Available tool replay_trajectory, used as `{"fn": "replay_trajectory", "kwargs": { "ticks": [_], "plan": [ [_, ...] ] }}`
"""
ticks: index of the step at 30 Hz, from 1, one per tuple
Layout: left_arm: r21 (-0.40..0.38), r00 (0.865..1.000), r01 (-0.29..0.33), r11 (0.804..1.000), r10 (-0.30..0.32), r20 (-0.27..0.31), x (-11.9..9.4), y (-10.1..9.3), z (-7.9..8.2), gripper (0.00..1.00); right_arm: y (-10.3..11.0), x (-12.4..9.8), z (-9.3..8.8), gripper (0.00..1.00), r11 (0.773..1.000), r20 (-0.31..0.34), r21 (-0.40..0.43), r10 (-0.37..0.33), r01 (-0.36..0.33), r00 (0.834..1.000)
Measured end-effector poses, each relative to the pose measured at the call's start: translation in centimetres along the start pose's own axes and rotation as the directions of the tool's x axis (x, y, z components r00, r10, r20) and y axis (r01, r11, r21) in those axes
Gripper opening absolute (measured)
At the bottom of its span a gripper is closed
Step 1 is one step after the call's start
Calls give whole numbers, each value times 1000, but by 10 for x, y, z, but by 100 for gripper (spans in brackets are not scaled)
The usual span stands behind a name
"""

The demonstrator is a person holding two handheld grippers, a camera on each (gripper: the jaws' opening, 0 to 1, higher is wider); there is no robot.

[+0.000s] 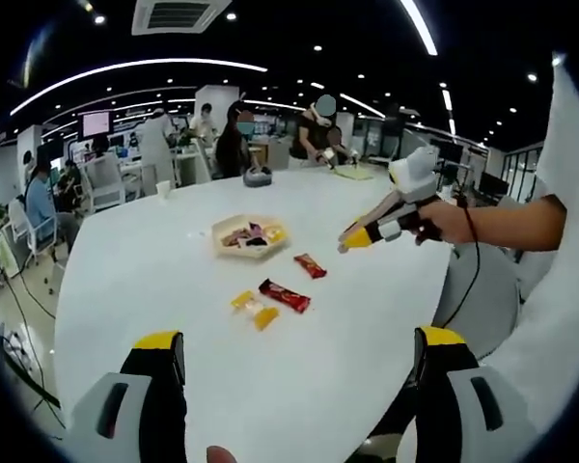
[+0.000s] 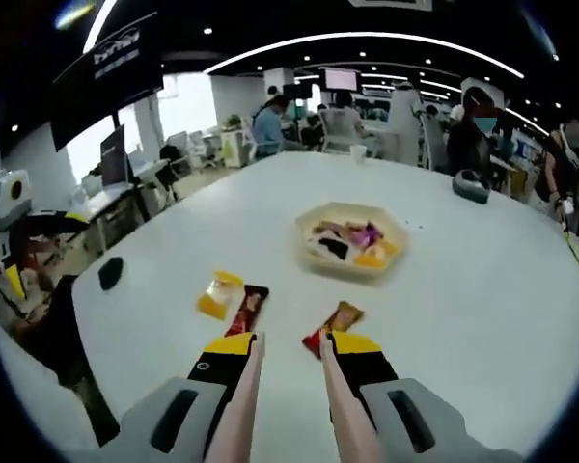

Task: Place the target food into the container with the food tongs after gripping and lifting it, then release it inside without dropping or visibly crushing the food.

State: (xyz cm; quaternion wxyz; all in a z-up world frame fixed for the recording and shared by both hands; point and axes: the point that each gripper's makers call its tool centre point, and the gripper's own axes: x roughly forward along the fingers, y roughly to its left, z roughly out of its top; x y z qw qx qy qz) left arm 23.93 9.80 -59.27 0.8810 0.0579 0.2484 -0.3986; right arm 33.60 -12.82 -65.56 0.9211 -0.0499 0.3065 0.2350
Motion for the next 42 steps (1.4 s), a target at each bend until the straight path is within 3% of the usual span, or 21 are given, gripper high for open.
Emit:
{"fn": "replay_trajectory", "kwargs": {
  "ticks": [7, 13, 18, 26, 36, 42],
  "plan": [
    [-17, 1000, -28, 999, 28, -14, -5, 8, -5, 99, 16, 37, 1, 28, 999, -25, -6, -35, 35, 999],
    [-29, 998, -51, 998, 50, -28, -11, 15, -10, 99, 42, 75, -3, 29, 1000, -43, 4, 6, -6, 999],
    [-39, 997, -67, 997, 65, -48, -18, 20, -17, 99, 46, 97, -10, 29, 999, -67, 26, -22, 23, 997],
    [-50, 993, -98, 994, 94, -77, -29, 25, -28, 99, 50, 110, -17, 29, 998, -67, 31, -52, 54, 996],
    [-52, 992, -105, 993, 100, -81, -33, 30, -28, 99, 55, 125, -19, 29, 998, -63, 15, -64, 65, 996],
    [-56, 991, -113, 992, 108, -79, -34, 33, -28, 99, 56, 123, -18, 28, 996, -34, -65, -60, 57, 998]
  ]
}}
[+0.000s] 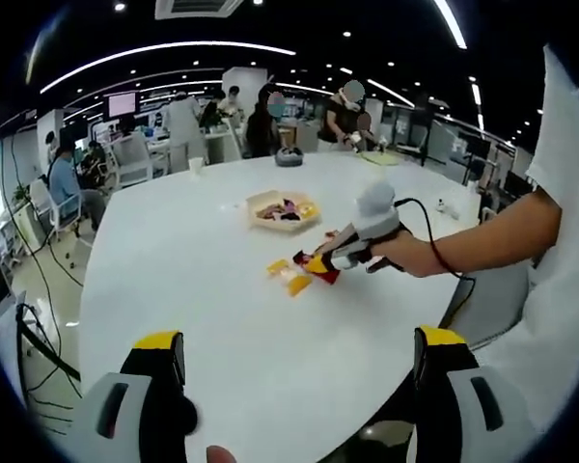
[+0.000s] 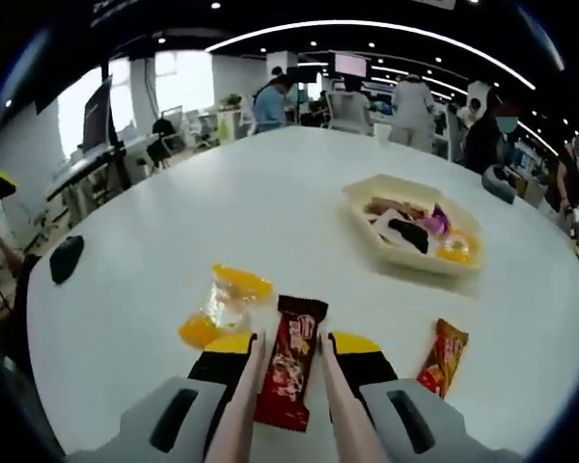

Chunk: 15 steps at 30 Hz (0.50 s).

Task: Place the target food into the container with the food tongs after gripping and lifting it, then release it inside without dropping or visibly crushing the food.

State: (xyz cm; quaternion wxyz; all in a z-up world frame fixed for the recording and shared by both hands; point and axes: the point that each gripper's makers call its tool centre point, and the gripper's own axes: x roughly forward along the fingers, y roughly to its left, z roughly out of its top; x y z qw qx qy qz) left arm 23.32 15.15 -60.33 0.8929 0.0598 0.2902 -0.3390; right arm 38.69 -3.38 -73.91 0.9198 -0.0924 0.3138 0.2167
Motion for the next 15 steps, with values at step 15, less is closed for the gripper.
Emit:
{"fn": "replay_trajectory", "kwargs": {
  "ticks": [15],
  "plan": [
    [11, 1000, 8, 1000, -8, -10, 3, -3, 0, 99, -4, -1, 1, 27, 998, 72, 68, 11, -16, 997]
  ]
}}
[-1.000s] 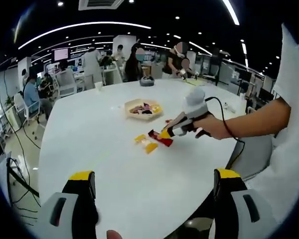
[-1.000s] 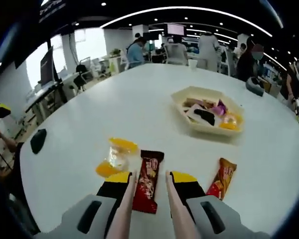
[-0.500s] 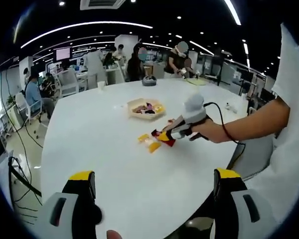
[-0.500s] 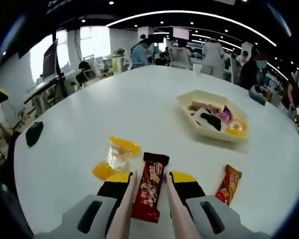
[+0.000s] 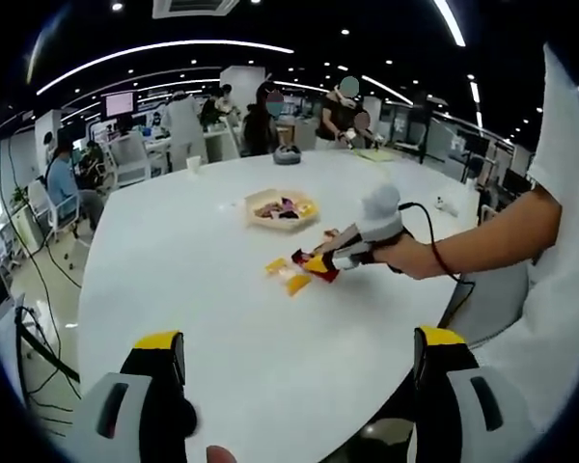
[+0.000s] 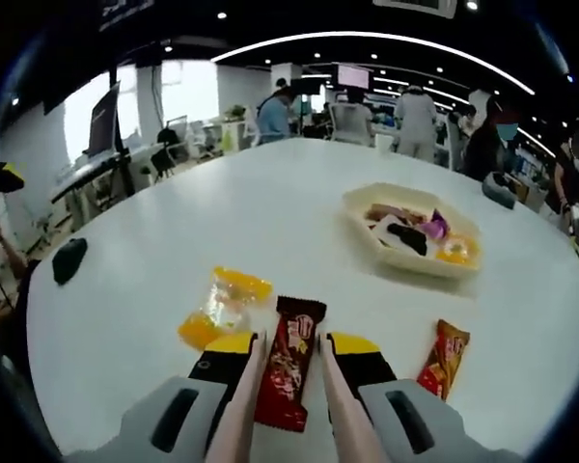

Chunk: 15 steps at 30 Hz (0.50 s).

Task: Place the target food into the container with the food tongs after gripping and lifting it, then release it inside without dropping or visibly crushing the food.

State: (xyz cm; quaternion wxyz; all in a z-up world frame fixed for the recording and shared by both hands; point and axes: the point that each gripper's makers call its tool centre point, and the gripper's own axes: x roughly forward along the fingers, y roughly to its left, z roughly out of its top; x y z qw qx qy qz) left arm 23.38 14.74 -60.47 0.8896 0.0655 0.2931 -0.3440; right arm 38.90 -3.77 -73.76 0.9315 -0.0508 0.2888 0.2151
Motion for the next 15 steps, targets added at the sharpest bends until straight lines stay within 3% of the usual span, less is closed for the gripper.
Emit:
{"fn": "replay_trajectory", "kwargs": {
  "ticks": [1, 3, 6, 10, 11, 14, 15],
  "plan": [
    [1, 1000, 0, 1000, 0, -2, 0, 0, 0, 99, 1, 0, 0, 27, 1000, 2, 29, 8, -8, 1000],
    [2, 1000, -3, 1000, 3, 0, 0, 1, 0, 99, -2, 1, -1, 27, 1000, -11, -16, 9, -9, 1000],
    [-1, 1000, -5, 1000, 5, -2, -1, 1, 0, 99, -2, 2, 0, 26, 1000, -19, -13, 8, -8, 1000],
    [-1, 1000, -8, 1000, 8, -7, -1, 1, -1, 99, -3, 5, 0, 26, 999, -34, -16, -40, 39, 999],
    [3, 1000, -10, 1000, 10, -7, -1, 1, -1, 99, 0, 5, 1, 25, 995, -33, -95, -33, 29, 999],
    [1, 1000, -8, 1000, 8, -7, -1, 1, -1, 98, -1, 6, 1, 23, 998, -35, -62, -26, 23, 999],
    [2, 1000, -9, 1000, 9, -8, -1, 1, -1, 98, -1, 5, 1, 22, 996, -42, -89, -16, 12, 999]
  ]
}}
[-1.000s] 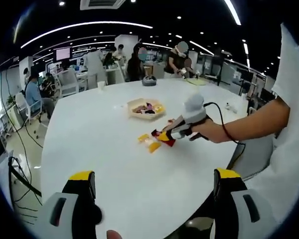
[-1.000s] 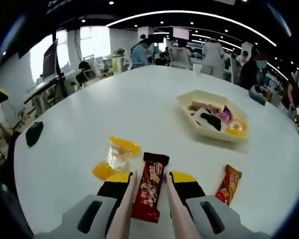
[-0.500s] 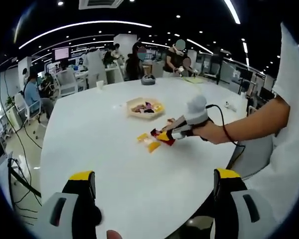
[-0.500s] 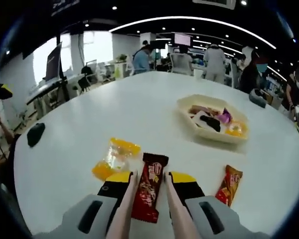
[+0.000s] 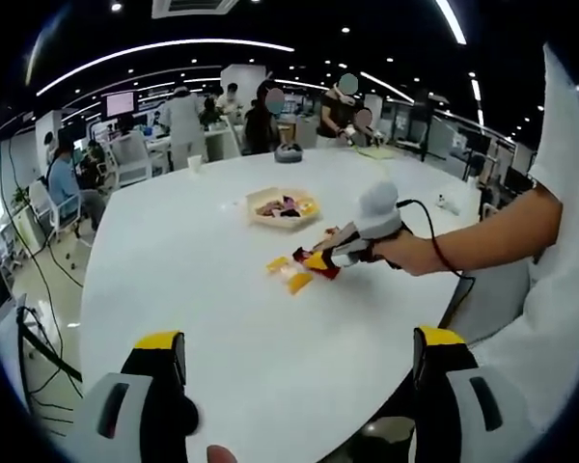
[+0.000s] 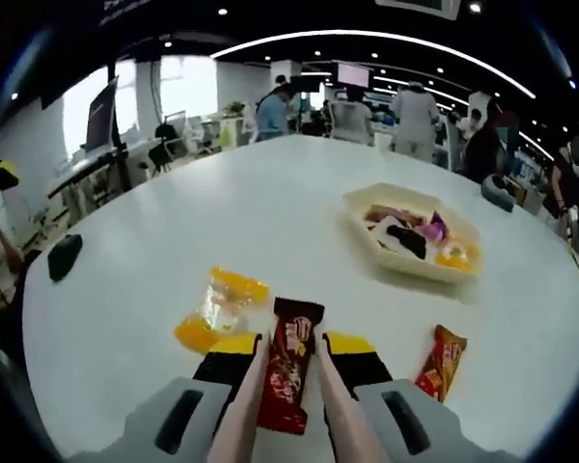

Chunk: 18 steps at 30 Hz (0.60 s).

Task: Place the target food into the container with the food tongs after gripping and lifting it, then release it inside without dropping or visibly crushing the food.

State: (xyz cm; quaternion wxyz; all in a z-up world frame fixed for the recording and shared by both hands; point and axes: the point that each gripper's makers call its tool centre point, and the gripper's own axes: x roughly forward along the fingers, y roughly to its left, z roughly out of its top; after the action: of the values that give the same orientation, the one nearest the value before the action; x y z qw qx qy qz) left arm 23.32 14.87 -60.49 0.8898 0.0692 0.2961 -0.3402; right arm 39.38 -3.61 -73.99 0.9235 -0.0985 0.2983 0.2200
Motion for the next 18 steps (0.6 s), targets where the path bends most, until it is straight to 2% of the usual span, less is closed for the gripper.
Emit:
{"fn": "replay_trajectory", "kwargs": {
  "ticks": [2, 3, 4, 7, 13, 14, 18],
  "plan": [
    [2, 1000, -1, 1000, 1, 0, 0, 0, 0, 98, 1, 1, 1, 20, 1000, -7, -7, 6, -6, 1000],
    [3, 1000, -1, 1000, 1, 0, -1, 0, 0, 98, 4, 2, 2, 20, 1000, -34, -8, 10, -10, 999],
    [3, 1000, -2, 1000, 2, 0, -1, 0, 0, 98, 4, 3, 3, 19, 998, -41, -56, 20, -23, 999],
    [0, 1000, -10, 1000, 10, 2, -3, 1, 0, 98, 1, 3, 1, 19, 999, -42, -29, 31, -32, 999],
    [1, 1000, -18, 1000, 18, 10, -6, 1, 2, 98, 1, 4, 4, 20, 997, -64, -53, 47, -50, 997],
    [1, 1000, -19, 1000, 19, 11, -6, 1, 2, 98, 1, 1, 7, 20, 998, -53, -26, 61, -63, 997],
    [-2, 1000, -22, 1000, 22, 22, -7, 0, 3, 98, -6, -15, 21, 20, 998, -10, -25, 56, -56, 998]
  ]
}}
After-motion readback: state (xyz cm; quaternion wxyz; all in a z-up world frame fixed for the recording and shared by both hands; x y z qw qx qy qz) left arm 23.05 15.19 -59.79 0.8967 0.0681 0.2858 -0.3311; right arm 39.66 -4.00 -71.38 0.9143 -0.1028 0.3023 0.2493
